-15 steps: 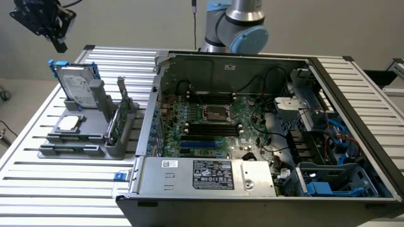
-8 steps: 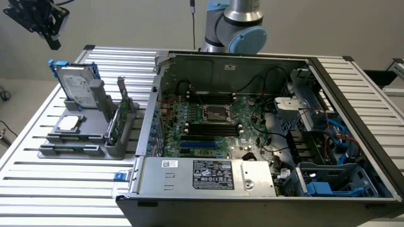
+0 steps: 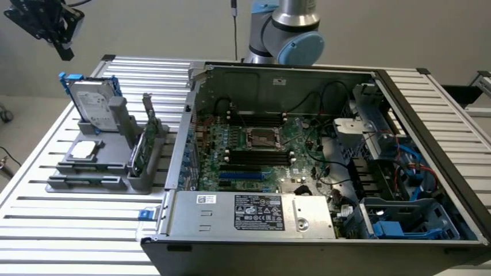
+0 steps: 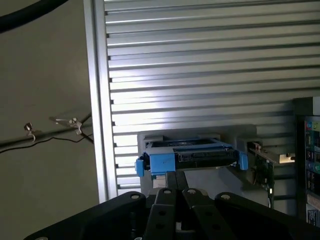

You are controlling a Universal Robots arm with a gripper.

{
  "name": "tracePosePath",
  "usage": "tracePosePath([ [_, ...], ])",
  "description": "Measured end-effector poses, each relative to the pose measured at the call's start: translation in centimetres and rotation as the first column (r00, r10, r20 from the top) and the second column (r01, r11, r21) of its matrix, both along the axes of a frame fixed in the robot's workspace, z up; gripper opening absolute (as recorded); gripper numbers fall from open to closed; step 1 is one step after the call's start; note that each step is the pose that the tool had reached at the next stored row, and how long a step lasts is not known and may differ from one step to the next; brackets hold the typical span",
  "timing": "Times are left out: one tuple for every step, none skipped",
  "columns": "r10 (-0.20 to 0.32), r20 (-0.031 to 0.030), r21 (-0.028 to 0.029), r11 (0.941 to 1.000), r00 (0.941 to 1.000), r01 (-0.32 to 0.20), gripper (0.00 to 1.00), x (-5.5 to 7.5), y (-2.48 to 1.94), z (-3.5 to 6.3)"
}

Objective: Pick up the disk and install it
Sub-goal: 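Reach for the disk, then pick up the disk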

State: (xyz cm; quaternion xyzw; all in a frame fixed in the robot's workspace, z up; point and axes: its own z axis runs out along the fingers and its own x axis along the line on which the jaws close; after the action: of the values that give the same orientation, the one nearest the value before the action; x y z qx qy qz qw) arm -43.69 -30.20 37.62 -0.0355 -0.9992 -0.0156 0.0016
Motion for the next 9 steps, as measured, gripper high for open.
tracePosePath([
  [0.0, 0.0, 0.0, 1.0, 1.0, 0.0, 0.11, 0.0, 0.0, 0.0],
  [0.0, 0.0, 0.0, 1.0, 1.0, 0.0, 0.11, 0.0, 0.0, 0.0],
  [0.0, -0.0001, 0.0, 1.0, 1.0, 0.0, 0.11, 0.0, 0.0, 0.0],
  [0.0, 0.0, 0.0, 1.0, 1.0, 0.0, 0.11, 0.0, 0.0, 0.0],
  [0.0, 0.0, 0.0, 1.0, 1.0, 0.0, 0.11, 0.0, 0.0, 0.0],
  [0.0, -0.0001, 0.0, 1.0, 1.0, 0.0, 0.11, 0.0, 0.0, 0.0],
  [0.0, 0.0, 0.0, 1.0, 1.0, 0.0, 0.11, 0.0, 0.0, 0.0],
  [0.0, 0.0, 0.0, 1.0, 1.0, 0.0, 0.11, 0.0, 0.0, 0.0],
  [0.0, 0.0, 0.0, 1.0, 1.0, 0.0, 0.11, 0.0, 0.0, 0.0],
])
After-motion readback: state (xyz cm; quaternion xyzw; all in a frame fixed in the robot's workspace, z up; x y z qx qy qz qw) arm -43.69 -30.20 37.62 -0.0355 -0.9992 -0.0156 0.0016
